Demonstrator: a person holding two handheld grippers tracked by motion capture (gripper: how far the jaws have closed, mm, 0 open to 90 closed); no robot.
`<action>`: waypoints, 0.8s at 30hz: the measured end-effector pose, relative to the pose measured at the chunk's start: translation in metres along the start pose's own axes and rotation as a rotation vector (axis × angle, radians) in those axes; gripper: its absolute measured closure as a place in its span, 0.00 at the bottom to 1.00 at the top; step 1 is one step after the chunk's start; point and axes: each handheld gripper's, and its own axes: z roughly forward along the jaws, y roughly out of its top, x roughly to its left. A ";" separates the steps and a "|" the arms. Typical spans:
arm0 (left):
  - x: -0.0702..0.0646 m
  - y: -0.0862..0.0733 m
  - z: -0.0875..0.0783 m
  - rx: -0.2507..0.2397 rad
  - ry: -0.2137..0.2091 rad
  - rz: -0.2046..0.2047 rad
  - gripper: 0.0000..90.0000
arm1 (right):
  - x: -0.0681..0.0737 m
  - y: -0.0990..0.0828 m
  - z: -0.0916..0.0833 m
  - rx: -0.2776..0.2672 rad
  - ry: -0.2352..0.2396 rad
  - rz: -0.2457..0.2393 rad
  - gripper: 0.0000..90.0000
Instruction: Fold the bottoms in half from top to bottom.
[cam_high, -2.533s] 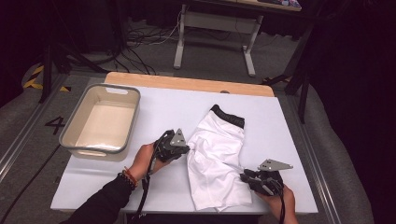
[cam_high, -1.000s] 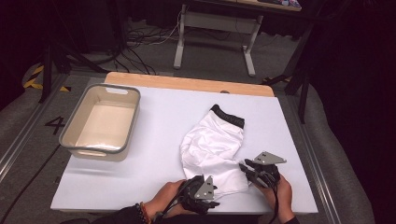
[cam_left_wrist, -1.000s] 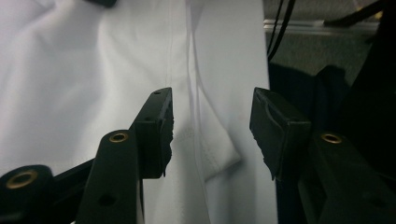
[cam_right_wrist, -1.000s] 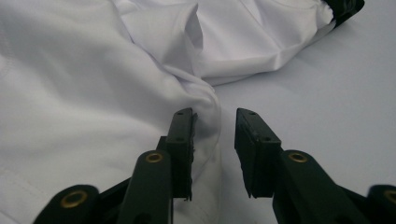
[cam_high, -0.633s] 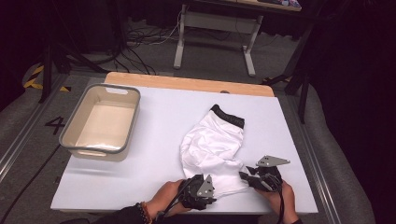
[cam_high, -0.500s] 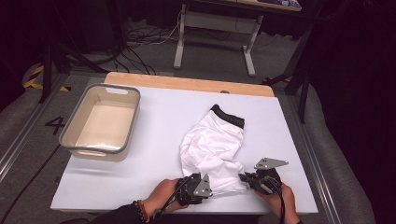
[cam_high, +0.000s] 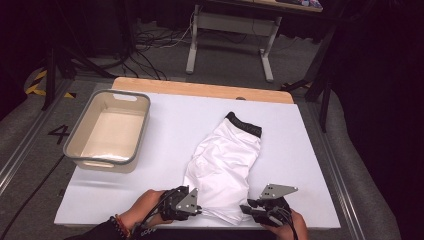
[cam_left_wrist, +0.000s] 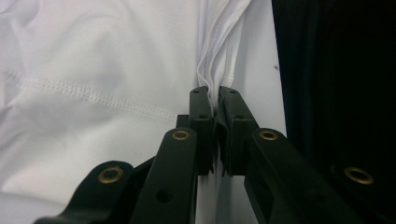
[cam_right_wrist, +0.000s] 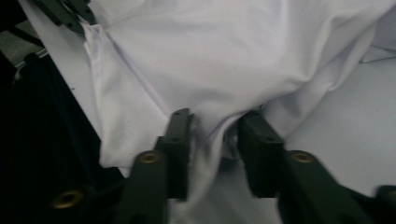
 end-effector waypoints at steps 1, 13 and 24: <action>-0.001 -0.005 -0.003 -0.008 0.005 -0.017 0.94 | 0.002 0.001 0.000 -0.011 -0.028 0.002 0.61; -0.002 -0.006 -0.006 -0.052 0.039 -0.058 0.85 | -0.004 0.009 0.014 -0.036 -0.098 0.008 0.80; -0.004 0.000 -0.014 -0.090 0.037 -0.045 0.94 | -0.003 0.025 -0.008 -0.164 -0.160 -0.032 1.00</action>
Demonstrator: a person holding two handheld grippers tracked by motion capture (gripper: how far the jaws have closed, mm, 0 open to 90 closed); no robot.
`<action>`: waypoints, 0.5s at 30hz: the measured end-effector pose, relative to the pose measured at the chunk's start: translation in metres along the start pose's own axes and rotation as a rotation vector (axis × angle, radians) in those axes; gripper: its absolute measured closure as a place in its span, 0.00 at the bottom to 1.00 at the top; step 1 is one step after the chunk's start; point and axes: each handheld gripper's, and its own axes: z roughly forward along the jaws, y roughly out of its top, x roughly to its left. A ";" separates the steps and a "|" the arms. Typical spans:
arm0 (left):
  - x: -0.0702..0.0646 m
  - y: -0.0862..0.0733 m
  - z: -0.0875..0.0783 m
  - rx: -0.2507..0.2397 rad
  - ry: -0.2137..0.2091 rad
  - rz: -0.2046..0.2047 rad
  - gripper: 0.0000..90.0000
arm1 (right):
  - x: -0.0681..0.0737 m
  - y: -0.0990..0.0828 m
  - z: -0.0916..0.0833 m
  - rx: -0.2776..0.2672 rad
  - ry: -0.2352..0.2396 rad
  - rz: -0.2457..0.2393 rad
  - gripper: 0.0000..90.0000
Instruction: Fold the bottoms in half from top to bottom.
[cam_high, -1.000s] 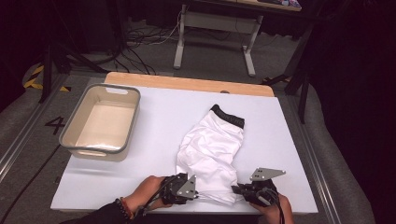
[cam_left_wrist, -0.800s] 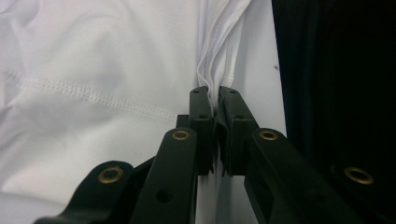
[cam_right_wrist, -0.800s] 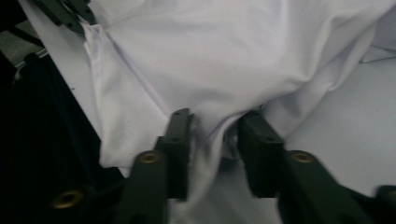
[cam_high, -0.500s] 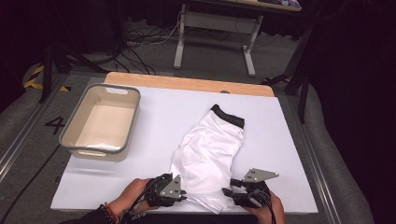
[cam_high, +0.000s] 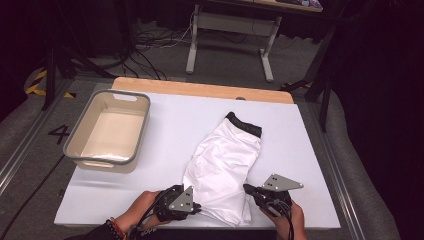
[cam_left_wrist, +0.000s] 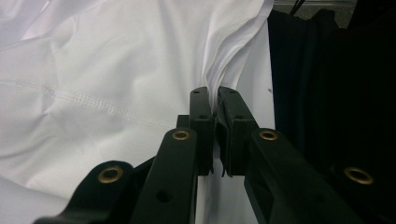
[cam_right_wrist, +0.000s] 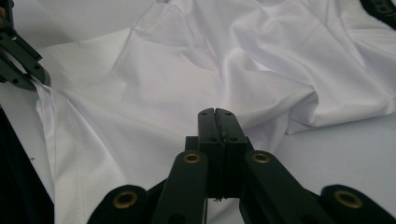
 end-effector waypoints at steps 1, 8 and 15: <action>0.000 0.000 0.000 0.002 -0.001 -0.001 0.94 | -0.001 0.001 0.001 0.007 0.013 0.006 1.00; -0.001 -0.001 -0.001 -0.009 0.007 -0.005 0.93 | -0.007 -0.001 0.003 0.000 0.002 0.023 1.00; -0.004 -0.001 0.003 -0.006 -0.002 0.001 0.92 | -0.012 -0.005 0.008 0.015 -0.005 0.071 0.58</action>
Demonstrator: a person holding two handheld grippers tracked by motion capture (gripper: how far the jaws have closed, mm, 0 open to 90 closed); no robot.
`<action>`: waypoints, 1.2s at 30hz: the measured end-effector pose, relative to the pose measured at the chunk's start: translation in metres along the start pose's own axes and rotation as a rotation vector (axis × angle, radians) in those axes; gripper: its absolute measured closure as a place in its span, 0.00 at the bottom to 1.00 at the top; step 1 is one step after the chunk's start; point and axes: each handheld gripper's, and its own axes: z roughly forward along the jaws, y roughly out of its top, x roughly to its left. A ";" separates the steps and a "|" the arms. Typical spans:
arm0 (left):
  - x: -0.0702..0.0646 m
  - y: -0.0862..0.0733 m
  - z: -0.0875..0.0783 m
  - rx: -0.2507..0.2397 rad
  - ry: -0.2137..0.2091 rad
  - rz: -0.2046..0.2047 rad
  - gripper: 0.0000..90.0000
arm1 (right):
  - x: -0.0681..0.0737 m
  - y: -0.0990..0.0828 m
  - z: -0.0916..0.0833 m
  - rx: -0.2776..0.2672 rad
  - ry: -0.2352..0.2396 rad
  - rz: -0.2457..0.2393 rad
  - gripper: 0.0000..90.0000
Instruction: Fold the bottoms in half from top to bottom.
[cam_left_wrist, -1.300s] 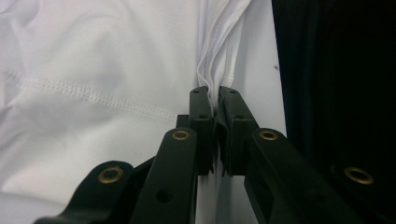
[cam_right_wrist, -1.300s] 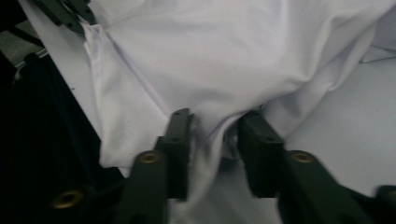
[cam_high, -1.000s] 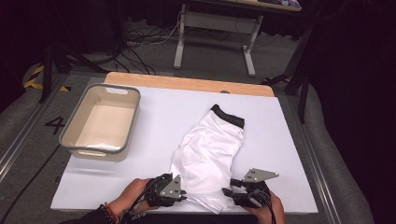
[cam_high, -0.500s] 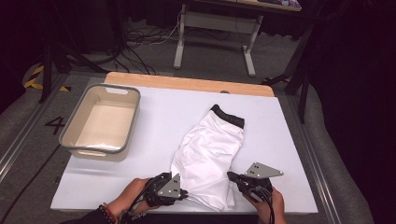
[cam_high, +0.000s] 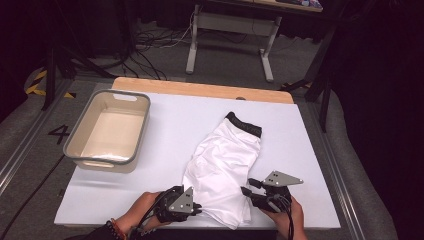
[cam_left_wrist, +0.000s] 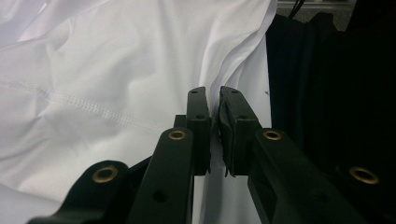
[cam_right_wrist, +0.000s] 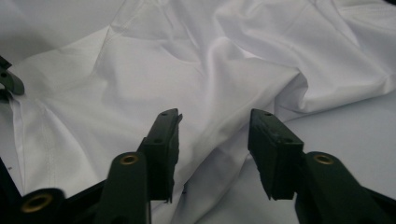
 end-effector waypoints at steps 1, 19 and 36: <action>0.000 0.000 0.000 0.000 0.000 0.000 0.92 | 0.000 0.000 0.000 0.000 0.000 0.000 0.58; -0.001 0.000 -0.004 -0.054 0.031 -0.015 0.95 | -0.006 0.018 -0.002 -0.075 -0.008 -0.042 0.99; 0.015 -0.009 -0.006 -0.101 0.144 -0.150 0.70 | -0.024 0.002 0.019 0.042 -0.093 -0.053 0.64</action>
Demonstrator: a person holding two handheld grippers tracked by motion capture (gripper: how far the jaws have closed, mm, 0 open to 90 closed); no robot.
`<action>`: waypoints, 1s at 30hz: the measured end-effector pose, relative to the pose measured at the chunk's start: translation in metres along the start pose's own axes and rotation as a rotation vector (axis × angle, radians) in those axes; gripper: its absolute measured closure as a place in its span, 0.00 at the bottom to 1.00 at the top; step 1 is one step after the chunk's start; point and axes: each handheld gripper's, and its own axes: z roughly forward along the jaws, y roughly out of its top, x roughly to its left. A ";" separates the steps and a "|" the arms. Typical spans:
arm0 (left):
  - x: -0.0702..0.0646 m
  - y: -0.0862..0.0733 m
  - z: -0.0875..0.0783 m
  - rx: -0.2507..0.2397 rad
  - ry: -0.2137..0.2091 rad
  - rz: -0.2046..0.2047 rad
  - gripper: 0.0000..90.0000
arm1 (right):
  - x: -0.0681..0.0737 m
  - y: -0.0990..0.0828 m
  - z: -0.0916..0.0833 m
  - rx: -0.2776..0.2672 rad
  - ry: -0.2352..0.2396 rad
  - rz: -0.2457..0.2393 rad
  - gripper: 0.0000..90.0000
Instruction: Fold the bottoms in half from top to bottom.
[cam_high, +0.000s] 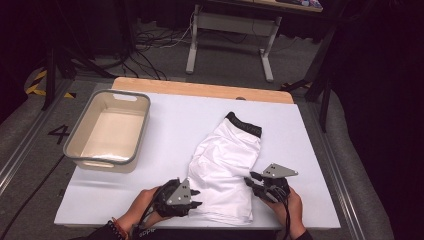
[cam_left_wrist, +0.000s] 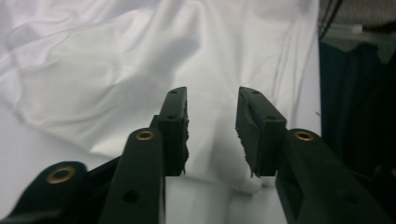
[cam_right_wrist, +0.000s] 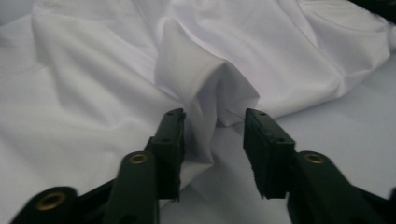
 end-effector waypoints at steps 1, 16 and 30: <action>0.002 -0.002 0.000 -0.001 0.015 -0.026 0.65 | -0.002 -0.002 0.001 0.001 -0.014 0.012 0.59; -0.014 0.004 0.028 0.103 -0.103 0.053 0.49 | -0.090 0.031 0.027 -0.125 -0.091 0.207 0.42; -0.009 0.001 0.028 0.109 -0.156 0.050 0.62 | -0.139 0.068 0.103 0.015 -0.112 0.330 0.46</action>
